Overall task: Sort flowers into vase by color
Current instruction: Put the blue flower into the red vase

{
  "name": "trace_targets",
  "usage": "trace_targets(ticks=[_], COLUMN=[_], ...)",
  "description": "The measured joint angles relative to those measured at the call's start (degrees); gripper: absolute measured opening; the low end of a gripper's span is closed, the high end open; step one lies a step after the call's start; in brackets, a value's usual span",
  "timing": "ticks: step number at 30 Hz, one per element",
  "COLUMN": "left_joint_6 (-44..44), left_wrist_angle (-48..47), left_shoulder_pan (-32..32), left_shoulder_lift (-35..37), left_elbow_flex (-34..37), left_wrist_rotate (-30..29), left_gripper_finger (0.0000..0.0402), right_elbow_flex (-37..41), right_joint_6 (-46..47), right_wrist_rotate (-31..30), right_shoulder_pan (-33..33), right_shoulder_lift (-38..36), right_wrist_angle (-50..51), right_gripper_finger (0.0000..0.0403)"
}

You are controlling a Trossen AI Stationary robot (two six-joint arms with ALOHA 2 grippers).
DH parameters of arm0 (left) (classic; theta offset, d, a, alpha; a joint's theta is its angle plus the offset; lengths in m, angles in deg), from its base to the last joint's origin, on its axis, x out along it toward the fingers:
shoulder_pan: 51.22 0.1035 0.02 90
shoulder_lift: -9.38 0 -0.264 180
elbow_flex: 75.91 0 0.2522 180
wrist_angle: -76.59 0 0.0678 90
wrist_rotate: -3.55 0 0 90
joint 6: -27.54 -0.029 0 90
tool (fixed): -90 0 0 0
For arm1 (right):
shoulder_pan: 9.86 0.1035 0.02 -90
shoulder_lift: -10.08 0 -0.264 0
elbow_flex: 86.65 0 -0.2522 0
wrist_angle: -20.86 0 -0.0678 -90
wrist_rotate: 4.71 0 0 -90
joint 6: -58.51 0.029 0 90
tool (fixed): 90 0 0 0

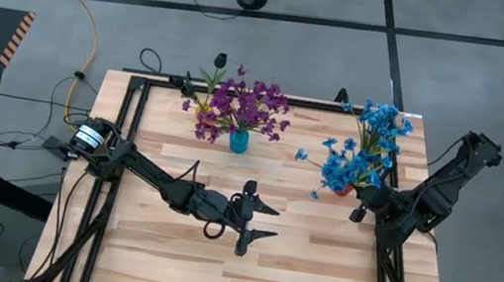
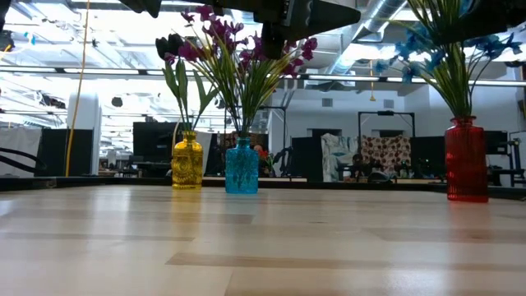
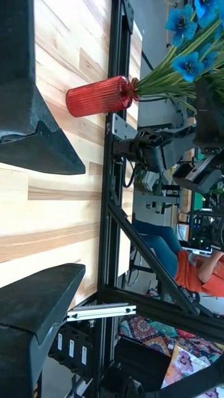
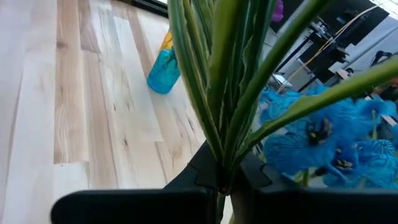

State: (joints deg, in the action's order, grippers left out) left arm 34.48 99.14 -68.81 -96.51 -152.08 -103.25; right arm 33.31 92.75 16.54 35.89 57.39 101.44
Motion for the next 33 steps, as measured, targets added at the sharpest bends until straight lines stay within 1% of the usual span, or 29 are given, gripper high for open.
trace_targets(ticks=[19,26,33], left_joint_6=[0.0,-0.02,-0.02], left_wrist_angle=[0.0,0.0,0.0], left_shoulder_pan=[-0.02,-0.02,0.0], left_shoulder_lift=[0.0,0.0,0.0], left_elbow_flex=[0.0,0.0,0.0], left_wrist_rotate=[0.0,0.0,0.0], left_gripper_finger=[0.0233,0.0233,0.0233], right_elbow_flex=[-0.02,-0.02,-0.04], right_joint_6=[0.24,0.89,3.74], right_wrist_rotate=[-0.02,0.15,2.79], right_shoulder_pan=[-0.26,-2.23,-4.41], right_shoulder_lift=[-0.07,-0.07,-0.18], right_wrist_angle=[0.13,-1.29,-1.21], right_gripper_finger=[0.0044,0.0044,0.0044])
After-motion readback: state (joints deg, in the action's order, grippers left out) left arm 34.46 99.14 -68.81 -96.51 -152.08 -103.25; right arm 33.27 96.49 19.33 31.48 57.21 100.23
